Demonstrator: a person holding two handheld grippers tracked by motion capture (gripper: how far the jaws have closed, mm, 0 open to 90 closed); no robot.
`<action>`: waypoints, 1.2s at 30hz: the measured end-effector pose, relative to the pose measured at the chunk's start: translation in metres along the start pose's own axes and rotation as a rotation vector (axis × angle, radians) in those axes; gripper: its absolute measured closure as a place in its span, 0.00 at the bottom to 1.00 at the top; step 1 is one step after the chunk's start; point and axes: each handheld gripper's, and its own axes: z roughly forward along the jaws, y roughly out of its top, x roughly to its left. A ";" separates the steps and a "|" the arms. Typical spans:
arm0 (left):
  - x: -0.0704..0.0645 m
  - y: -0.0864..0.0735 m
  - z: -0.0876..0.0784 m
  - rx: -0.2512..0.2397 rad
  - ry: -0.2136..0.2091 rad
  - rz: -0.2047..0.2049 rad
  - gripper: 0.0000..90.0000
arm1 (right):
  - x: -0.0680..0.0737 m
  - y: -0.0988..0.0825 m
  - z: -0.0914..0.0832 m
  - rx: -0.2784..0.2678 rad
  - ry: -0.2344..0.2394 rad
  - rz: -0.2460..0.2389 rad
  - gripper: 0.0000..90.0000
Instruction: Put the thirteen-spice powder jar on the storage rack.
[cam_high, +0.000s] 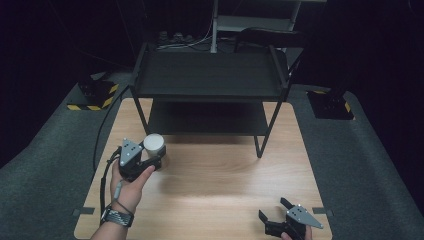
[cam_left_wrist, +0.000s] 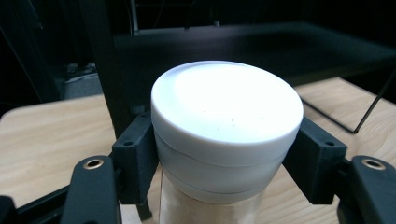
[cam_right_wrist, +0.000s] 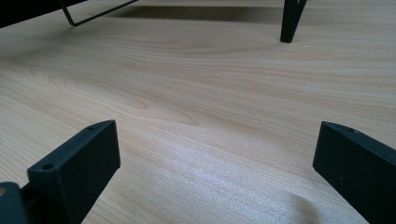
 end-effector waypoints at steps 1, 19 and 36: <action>-0.001 0.006 -0.003 -0.001 0.000 0.003 0.37 | 0.000 0.000 0.000 0.001 -0.001 0.000 0.00; -0.011 0.075 -0.026 -0.026 -0.011 0.024 0.37 | 0.000 0.000 0.000 -0.002 -0.003 0.005 0.00; -0.054 0.091 0.019 0.008 -0.103 0.032 0.37 | -0.001 -0.001 0.000 -0.007 0.003 0.009 0.00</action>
